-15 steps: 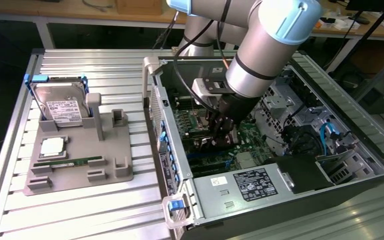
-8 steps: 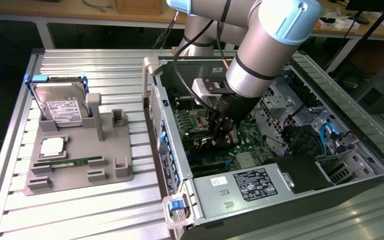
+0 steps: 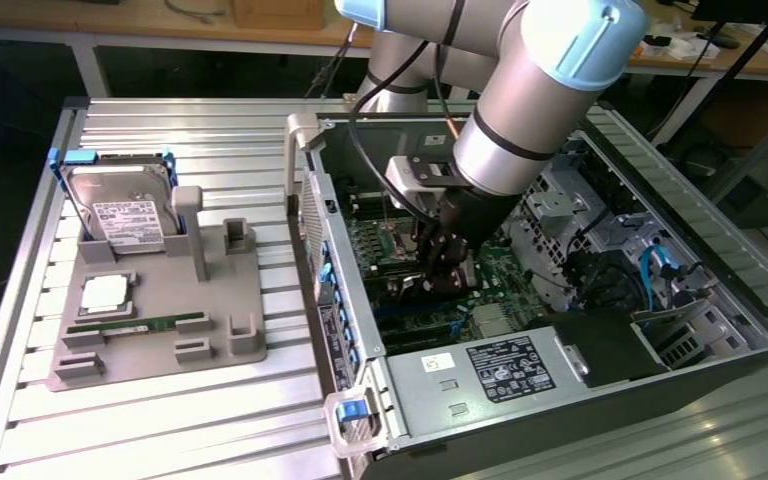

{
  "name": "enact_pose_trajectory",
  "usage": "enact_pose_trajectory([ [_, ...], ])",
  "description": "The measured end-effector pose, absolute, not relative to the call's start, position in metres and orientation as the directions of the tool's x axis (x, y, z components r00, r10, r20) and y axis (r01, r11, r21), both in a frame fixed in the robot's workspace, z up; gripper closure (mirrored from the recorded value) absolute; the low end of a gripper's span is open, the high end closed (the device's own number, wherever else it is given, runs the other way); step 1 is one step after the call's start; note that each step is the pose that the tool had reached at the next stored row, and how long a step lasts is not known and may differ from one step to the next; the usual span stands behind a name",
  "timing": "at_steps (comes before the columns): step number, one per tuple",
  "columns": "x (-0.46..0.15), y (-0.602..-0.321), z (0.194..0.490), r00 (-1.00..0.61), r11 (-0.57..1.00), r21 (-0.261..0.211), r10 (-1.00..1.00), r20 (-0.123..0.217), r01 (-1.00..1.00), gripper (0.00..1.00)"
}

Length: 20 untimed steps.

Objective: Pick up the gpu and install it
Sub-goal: 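Insert the gpu into the slot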

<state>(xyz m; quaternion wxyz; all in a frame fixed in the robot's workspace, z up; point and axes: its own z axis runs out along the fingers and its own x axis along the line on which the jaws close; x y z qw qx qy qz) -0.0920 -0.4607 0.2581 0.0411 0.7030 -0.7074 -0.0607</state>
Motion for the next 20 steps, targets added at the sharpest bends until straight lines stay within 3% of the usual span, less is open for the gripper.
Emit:
enact_pose_trajectory([
  [20, -0.0921, -0.4619, 0.2609, -0.008, 0.004, 0.144, -1.000, -0.027, -0.990, 0.73],
])
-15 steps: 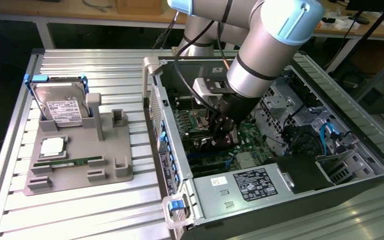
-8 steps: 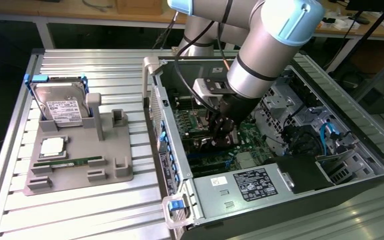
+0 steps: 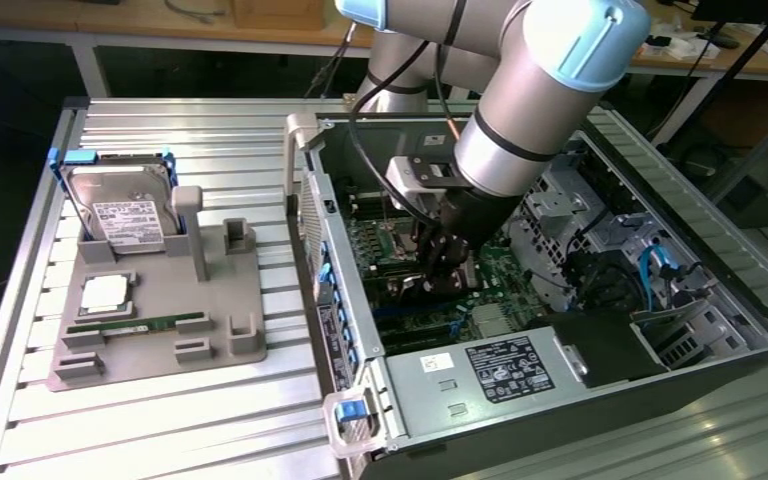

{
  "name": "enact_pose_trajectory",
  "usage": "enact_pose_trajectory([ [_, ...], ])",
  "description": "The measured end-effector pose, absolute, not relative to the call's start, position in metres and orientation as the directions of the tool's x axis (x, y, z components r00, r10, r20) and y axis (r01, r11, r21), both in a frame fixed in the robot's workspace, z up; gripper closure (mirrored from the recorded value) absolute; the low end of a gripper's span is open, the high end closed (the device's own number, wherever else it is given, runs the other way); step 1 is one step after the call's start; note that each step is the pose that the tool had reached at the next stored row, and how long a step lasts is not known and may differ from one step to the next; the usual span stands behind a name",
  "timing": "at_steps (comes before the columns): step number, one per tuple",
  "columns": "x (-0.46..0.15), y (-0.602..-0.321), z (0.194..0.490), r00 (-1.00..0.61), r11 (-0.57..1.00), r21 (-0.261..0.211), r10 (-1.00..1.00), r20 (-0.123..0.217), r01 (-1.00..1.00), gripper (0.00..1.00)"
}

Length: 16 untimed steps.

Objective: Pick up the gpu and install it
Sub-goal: 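Insert the gpu into the slot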

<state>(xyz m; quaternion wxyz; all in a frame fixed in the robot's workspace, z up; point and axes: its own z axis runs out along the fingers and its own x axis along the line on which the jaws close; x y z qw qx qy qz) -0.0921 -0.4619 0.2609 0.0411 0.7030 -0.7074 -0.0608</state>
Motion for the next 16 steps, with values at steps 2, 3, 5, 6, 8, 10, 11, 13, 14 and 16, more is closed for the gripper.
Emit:
enact_pose_trajectory([
  [2, -0.0921, -0.4619, 0.2614, -0.008, 0.004, 0.144, -1.000, -0.027, -0.990, 0.73],
  [3, -0.0920, -0.4619, 0.2620, -0.008, 0.004, 0.144, -1.000, -0.027, -0.990, 0.73],
  [5, -0.0920, -0.4619, 0.2624, -0.008, 0.004, 0.144, -1.000, -0.027, -0.990, 0.73],
  [6, -0.0920, -0.4619, 0.2624, -0.008, 0.004, 0.144, -1.000, -0.027, -0.990, 0.73],
  [8, -0.0920, -0.4619, 0.2626, -0.008, 0.004, 0.144, -1.000, -0.027, -0.990, 0.73],
  [10, -0.0920, -0.4619, 0.2630, -0.008, 0.004, 0.144, -1.000, -0.027, -0.990, 0.73],
  [11, -0.0920, -0.4620, 0.2634, -0.008, 0.004, 0.144, -1.000, -0.027, -0.990, 0.73],
  [13, -0.0920, -0.4619, 0.2644, -0.008, 0.004, 0.144, -1.000, -0.027, -0.990, 0.73],
  [14, -0.0920, -0.4619, 0.2646, -0.008, 0.004, 0.144, -1.000, -0.027, -0.990, 0.73],
  [16, -0.0920, -0.4619, 0.2651, -0.008, 0.004, 0.144, -1.000, -0.027, -0.990, 0.73],
])
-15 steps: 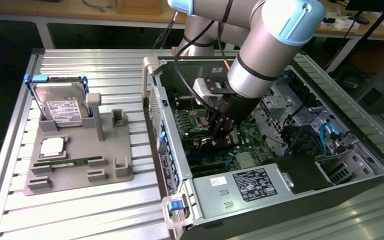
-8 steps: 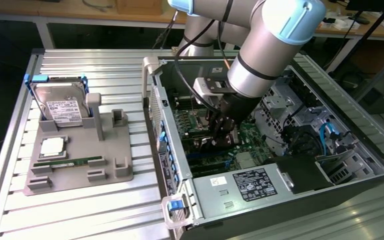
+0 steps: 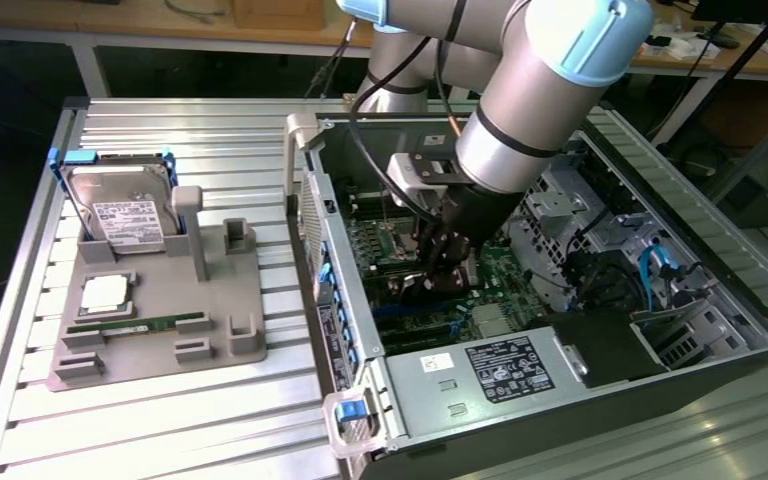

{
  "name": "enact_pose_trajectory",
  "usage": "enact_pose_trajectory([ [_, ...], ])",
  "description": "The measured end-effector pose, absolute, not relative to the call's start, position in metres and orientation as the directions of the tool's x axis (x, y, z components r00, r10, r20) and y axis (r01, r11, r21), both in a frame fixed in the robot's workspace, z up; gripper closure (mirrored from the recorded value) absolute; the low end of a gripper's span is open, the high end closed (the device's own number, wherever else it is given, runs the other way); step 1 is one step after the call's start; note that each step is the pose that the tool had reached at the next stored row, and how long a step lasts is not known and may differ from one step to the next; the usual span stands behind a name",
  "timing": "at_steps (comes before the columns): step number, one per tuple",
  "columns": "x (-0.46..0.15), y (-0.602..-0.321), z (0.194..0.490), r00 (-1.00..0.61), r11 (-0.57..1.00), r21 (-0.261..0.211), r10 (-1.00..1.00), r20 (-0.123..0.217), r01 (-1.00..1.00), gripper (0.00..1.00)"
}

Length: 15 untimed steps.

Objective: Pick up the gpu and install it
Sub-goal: 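Insert the gpu into the slot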

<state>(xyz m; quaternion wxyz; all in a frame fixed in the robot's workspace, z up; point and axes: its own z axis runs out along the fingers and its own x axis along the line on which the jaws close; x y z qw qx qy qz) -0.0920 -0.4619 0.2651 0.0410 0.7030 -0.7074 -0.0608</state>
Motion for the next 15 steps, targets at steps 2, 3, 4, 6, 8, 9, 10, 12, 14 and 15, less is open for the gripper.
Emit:
enact_pose_trajectory([
  [2, -0.0920, -0.4620, 0.2661, -0.008, 0.004, 0.144, -1.000, -0.027, -0.990, 0.73],
  [3, -0.0920, -0.4619, 0.2665, -0.008, 0.004, 0.144, -1.000, -0.027, -0.990, 0.73],
  [4, -0.0920, -0.4619, 0.2665, -0.008, 0.004, 0.144, -1.000, -0.027, -0.990, 0.73],
  [6, -0.0920, -0.4619, 0.2665, -0.008, 0.004, 0.144, -1.000, -0.027, -0.990, 0.73],
  [8, -0.0920, -0.4619, 0.2666, -0.008, 0.004, 0.144, -1.000, -0.027, -0.990, 0.73],
  [9, -0.0920, -0.4619, 0.2666, -0.008, 0.004, 0.144, -1.000, -0.027, -0.990, 0.73],
  [10, -0.0920, -0.4619, 0.2666, -0.008, 0.004, 0.144, -1.000, -0.027, -0.990, 0.73],
  [12, -0.0920, -0.4619, 0.2666, -0.008, 0.004, 0.144, -1.000, -0.027, -0.990, 0.73],
  [14, -0.0916, -0.4620, 0.2666, -0.008, 0.004, 0.144, -1.000, -0.027, -0.990, 0.73],
  [15, -0.0912, -0.4620, 0.2667, -0.008, 0.004, 0.144, -1.000, -0.027, -0.990, 0.73],
])
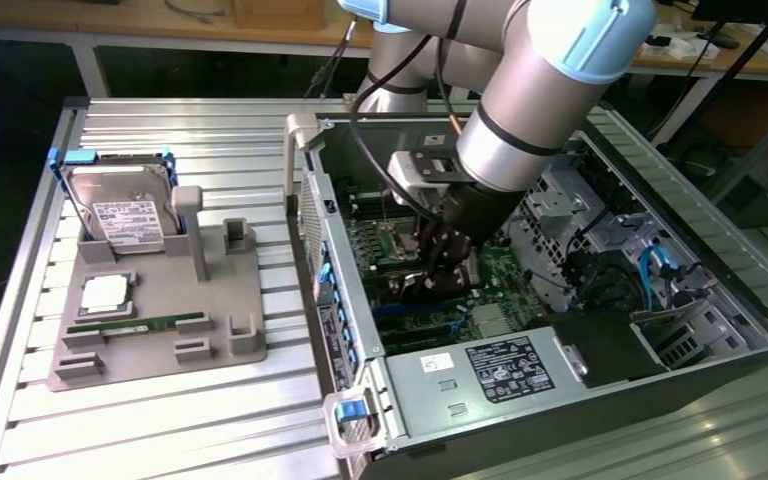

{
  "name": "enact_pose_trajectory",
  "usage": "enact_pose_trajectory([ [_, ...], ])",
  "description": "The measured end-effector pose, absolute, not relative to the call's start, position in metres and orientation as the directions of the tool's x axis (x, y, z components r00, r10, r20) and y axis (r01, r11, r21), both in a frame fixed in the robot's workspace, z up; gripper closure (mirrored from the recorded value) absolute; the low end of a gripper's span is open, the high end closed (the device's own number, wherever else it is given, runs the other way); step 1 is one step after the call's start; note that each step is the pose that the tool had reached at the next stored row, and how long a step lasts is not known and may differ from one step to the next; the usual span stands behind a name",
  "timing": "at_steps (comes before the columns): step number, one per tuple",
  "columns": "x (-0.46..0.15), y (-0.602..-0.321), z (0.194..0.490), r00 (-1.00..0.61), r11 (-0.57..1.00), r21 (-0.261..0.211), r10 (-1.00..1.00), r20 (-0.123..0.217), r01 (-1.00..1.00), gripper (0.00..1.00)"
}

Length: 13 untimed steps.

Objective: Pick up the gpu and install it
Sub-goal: 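Insert the gpu into the slot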

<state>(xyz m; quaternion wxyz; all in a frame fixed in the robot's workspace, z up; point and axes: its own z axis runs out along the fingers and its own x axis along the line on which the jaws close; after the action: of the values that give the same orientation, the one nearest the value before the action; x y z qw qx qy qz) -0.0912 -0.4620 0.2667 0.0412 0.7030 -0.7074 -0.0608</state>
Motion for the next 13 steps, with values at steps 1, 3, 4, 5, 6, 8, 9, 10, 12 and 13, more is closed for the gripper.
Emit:
enact_pose_trajectory([
  [1, -0.0907, -0.4620, 0.2667, -0.008, 0.004, 0.144, -1.000, -0.027, -0.990, 0.73],
  [3, -0.0889, -0.4619, 0.2666, -0.008, 0.004, 0.144, -1.000, -0.027, -0.990, 0.73],
  [4, -0.0881, -0.4620, 0.2666, -0.008, 0.004, 0.144, -1.000, -0.027, -0.990, 0.73],
  [5, -0.0875, -0.4620, 0.2666, -0.008, 0.004, 0.144, -1.000, -0.027, -0.990, 0.73],
  [6, -0.0869, -0.4620, 0.2666, -0.008, 0.004, 0.144, -1.000, -0.027, -0.990, 0.73],
  [8, -0.0858, -0.4620, 0.2666, -0.008, 0.004, 0.144, -1.000, -0.027, -0.990, 0.73],
  [9, -0.0852, -0.4619, 0.2666, -0.008, 0.004, 0.144, -1.000, -0.027, -0.990, 0.73],
  [10, -0.0848, -0.4620, 0.2666, -0.008, 0.004, 0.144, -1.000, -0.027, -0.990, 0.73],
  [12, -0.0839, -0.4620, 0.2666, -0.008, 0.004, 0.144, -1.000, -0.027, -0.990, 0.73],
  [13, -0.0837, -0.4619, 0.2666, -0.008, 0.004, 0.144, -1.000, -0.027, -0.990, 0.73],
])
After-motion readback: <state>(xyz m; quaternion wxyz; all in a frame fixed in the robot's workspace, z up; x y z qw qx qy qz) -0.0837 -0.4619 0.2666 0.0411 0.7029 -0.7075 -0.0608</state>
